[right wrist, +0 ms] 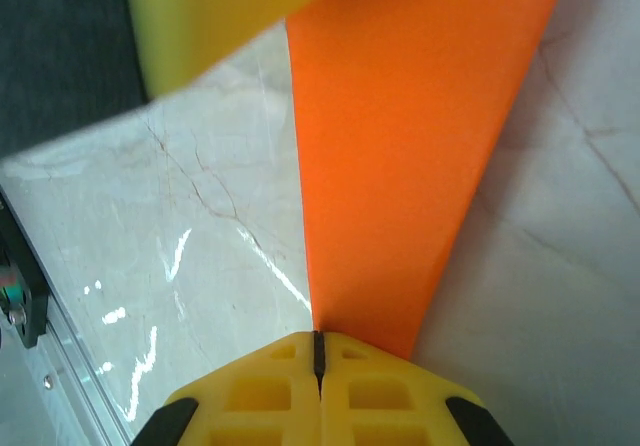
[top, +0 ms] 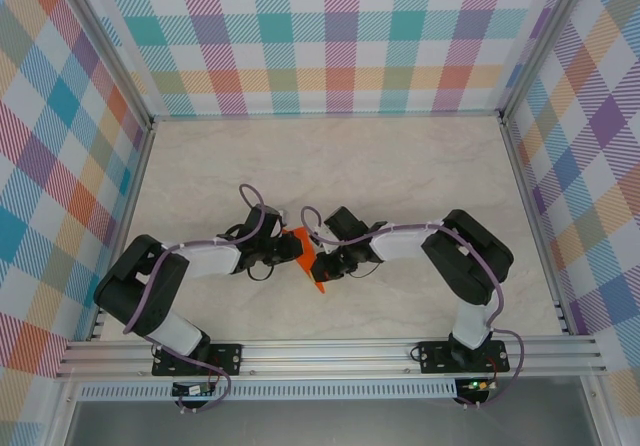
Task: Fold a paper plane with a square sheet of paper (pick it up from the middle)
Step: Fold the wing for the fifth time at the center of the table.
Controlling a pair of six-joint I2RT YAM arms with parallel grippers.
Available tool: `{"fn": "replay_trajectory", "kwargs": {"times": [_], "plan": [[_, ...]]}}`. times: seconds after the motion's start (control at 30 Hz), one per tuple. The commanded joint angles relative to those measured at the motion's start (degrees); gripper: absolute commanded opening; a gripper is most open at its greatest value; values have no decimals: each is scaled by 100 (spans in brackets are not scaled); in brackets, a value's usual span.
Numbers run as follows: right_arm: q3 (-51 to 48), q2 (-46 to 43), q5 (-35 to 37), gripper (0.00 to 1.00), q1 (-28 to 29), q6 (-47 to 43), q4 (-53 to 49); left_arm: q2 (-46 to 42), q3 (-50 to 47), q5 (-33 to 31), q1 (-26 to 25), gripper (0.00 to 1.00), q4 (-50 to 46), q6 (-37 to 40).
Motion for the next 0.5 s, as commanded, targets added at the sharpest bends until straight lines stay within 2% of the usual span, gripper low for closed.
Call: {"fn": "replay_trajectory", "kwargs": {"times": [0.0, 0.47], "plan": [[-458, 148, 364, 0, -70, -239, -1150, 156, 72, 85, 116, 10, -196, 554], [-639, 6, 393, 0, -185, -254, -1386, 482, 17, -80, 417, 8, -139, 884]]}}
